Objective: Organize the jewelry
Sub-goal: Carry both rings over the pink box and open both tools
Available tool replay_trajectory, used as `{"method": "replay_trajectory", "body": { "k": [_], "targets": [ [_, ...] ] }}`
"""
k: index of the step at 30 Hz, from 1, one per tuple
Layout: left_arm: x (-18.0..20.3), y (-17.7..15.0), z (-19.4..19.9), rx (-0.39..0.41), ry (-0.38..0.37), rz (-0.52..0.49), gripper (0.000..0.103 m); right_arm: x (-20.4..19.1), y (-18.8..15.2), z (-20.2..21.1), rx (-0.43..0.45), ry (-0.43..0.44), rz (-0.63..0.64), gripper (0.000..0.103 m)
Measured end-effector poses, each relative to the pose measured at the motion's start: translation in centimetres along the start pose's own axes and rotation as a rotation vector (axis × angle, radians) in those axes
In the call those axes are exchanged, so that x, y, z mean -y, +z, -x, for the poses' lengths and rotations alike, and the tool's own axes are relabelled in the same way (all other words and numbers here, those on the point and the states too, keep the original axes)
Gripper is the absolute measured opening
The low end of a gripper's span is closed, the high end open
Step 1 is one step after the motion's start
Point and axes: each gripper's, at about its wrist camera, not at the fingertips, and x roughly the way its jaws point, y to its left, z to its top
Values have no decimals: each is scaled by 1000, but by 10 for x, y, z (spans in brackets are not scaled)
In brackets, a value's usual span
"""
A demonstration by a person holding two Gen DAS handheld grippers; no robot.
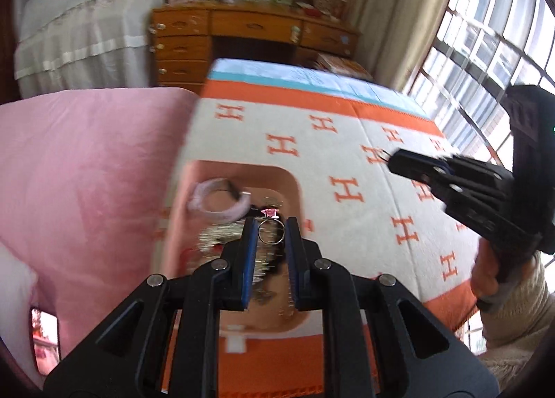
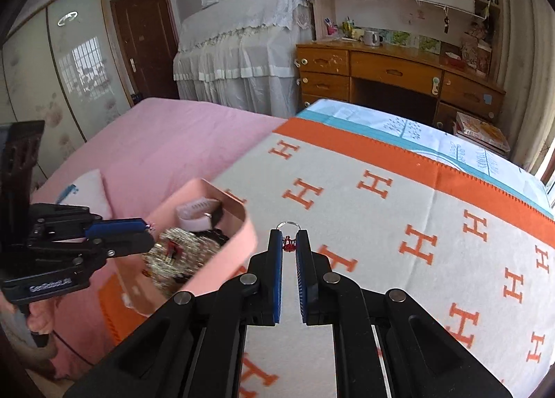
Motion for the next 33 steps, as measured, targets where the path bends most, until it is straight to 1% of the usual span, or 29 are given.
{"method": "replay_trajectory", "body": {
  "k": [2, 4, 6, 8, 10, 13, 18, 22, 25, 30, 33],
  "targets": [
    [-17, -4, 14, 20, 21, 48, 13, -23, 5, 9, 24, 58, -16, 8],
    [-29, -10, 23, 26, 37, 71, 13, -43, 7, 15, 37, 98, -23, 8],
    [-40, -20, 28, 18, 43, 92, 14, -65, 5, 15, 41, 113, -16, 8],
    [-46, -29, 28, 13, 56, 106, 13, -85, -1, 12, 25, 124, -12, 8],
    [-48, -38, 19, 5, 77, 117, 14, -99, -8, 5, 1, 126, -16, 8],
    [-49, -47, 3, -18, 76, 130, 14, -114, -22, -8, -42, 122, -28, 8],
    [-45, -57, -20, -64, 90, 104, 14, -119, -41, -25, -92, 123, -73, 8],
    [-48, -58, -26, -77, 102, 111, 14, -120, -49, -34, -108, 107, -85, 8],
    [-49, -58, -28, -82, 112, 110, 14, -112, -50, -43, -121, 103, -91, 8],
    [-48, -59, -31, -96, 131, 110, 14, -114, -49, -49, -132, 95, -86, 8],
    [-49, -59, -34, -115, 136, 116, 19, -115, -49, -49, -131, 80, -82, 9]
  ]
}}
